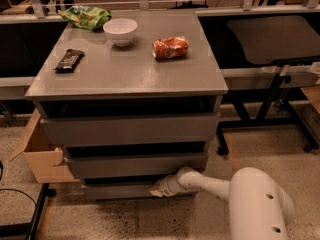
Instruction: Close bottom drawer
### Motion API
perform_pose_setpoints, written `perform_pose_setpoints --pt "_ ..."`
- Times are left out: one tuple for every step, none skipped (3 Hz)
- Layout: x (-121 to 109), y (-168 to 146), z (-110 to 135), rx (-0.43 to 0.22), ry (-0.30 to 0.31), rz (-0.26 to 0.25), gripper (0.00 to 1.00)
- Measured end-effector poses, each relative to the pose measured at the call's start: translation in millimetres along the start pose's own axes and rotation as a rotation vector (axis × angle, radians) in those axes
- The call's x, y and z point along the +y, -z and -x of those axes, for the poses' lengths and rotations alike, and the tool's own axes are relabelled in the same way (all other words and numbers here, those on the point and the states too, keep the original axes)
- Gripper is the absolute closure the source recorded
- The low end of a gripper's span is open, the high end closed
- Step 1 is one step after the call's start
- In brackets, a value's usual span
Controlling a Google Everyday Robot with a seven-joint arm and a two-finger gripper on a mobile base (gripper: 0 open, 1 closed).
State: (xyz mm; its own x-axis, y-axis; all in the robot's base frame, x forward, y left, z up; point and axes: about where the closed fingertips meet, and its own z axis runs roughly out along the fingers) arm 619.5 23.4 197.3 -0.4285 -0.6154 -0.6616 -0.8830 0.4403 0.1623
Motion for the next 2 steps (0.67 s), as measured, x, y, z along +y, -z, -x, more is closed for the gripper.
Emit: perform_pose_setpoints --pt "0.0 0.0 0.0 0.0 0.0 0.0 1.0" --pt "0.0 0.0 0.0 0.0 0.0 0.0 1.0"
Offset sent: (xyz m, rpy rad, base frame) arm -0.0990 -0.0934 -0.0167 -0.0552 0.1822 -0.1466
